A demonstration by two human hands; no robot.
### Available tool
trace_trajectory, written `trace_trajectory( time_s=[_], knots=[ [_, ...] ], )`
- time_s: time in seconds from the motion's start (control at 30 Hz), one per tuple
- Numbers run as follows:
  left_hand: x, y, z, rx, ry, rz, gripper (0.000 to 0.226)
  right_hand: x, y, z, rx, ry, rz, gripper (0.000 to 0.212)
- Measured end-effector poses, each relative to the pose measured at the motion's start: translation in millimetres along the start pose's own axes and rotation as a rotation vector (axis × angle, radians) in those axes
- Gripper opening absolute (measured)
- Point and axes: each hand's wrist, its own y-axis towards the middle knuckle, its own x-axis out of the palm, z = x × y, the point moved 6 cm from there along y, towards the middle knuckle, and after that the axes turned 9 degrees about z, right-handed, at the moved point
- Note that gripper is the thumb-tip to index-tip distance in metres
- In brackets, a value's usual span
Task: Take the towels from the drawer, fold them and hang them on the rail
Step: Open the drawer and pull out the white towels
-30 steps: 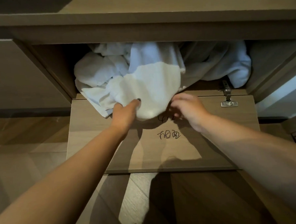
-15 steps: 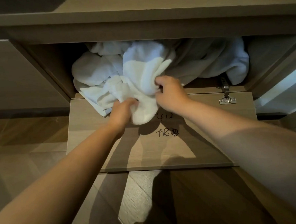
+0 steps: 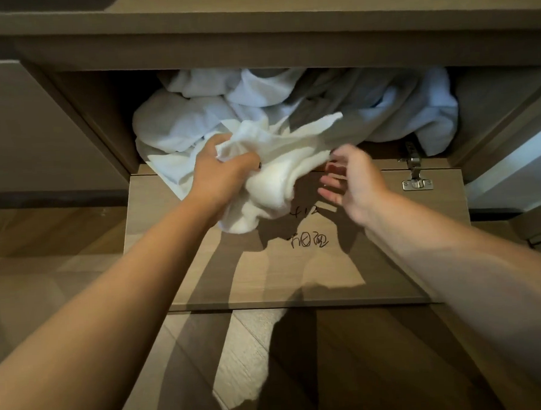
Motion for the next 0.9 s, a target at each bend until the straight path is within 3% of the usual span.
trace_trajectory(
  time_s=[0.1, 0.23, 0.37, 0.47, 0.53, 0.63, 0.7, 0.9],
  knots=[
    [-4, -7, 8, 0.114, 0.084, -0.035, 0.061, 5, 5, -7, 0.072, -0.008, -0.148, 0.041],
    [0, -25, 29, 0.504, 0.280, -0.125, 0.055, 39, -10, -23, 0.018, -0.020, -0.478, 0.042],
    [11, -30, 31, 0.672, 0.443, -0.165, 0.045, 63, -16, -14, 0.053, -0.134, -0.587, 0.028],
    [14, -31, 19, 0.734, 0.496, -0.222, 0.035, 66, -8, -2, 0.090, -0.181, -0.534, 0.025],
    [12, -26, 4, 0.690, 0.598, -0.247, 0.068, 62, -2, -3, 0.059, -0.244, -0.429, 0.019],
    [0, -15, -9, 0.672, 0.710, -0.241, 0.111, 50, 7, -11, -0.041, -0.308, -0.299, 0.040],
    [-6, -3, -14, 0.683, 0.772, -0.229, 0.130, 36, 10, -18, -0.148, -0.418, -0.252, 0.032],
    [-2, 34, -20, 0.672, 1.122, -0.065, 0.111, -10, 9, -25, -0.423, -0.787, -0.219, 0.029]
  ],
)
